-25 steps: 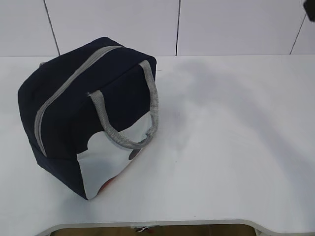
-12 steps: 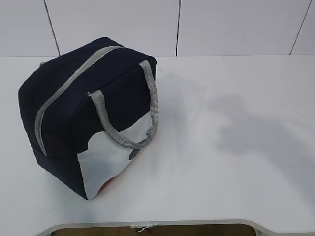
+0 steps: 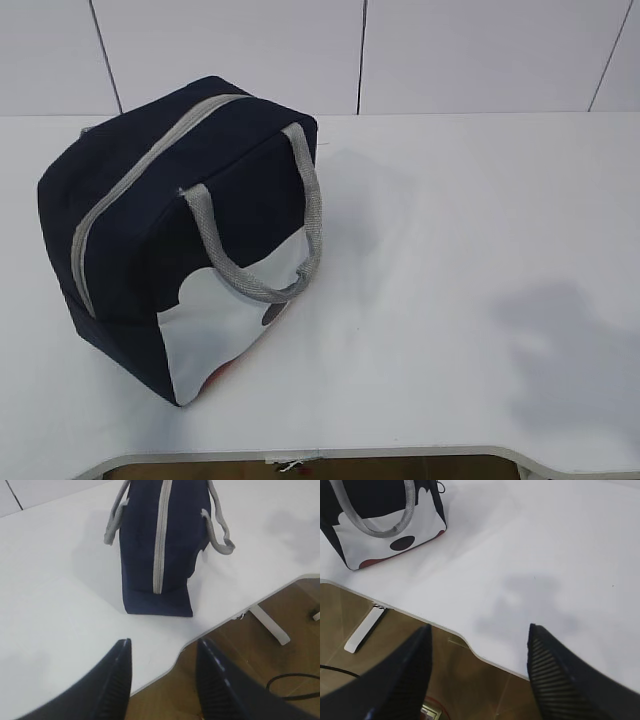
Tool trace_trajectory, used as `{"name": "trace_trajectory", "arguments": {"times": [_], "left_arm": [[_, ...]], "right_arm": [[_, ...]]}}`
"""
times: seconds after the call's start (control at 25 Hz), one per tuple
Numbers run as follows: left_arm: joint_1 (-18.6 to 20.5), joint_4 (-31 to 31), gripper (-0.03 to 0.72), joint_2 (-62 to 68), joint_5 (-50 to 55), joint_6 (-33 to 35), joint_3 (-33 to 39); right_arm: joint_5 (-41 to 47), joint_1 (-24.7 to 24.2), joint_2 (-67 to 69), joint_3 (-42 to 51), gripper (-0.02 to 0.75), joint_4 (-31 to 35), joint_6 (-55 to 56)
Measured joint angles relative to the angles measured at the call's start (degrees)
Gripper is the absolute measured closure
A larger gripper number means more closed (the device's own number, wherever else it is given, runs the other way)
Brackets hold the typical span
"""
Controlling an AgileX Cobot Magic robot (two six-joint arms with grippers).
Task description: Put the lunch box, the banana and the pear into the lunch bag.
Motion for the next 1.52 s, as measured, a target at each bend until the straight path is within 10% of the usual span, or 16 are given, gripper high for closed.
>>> {"name": "trace_trajectory", "arguments": {"times": [0.84, 1.52], "left_arm": [[0.0, -0.3, 0.367, -21.2, -7.8, 3.1, 25.9], [0.5, 0.7, 0.390, -21.2, -8.4, 3.4, 27.0]], "right_arm": [[-6.2, 0.0, -20.5, 24.2, 0.255, -0.9, 0.0], [-7.0, 0.0, -20.5, 24.6, 0.259, -0.9, 0.1]]}}
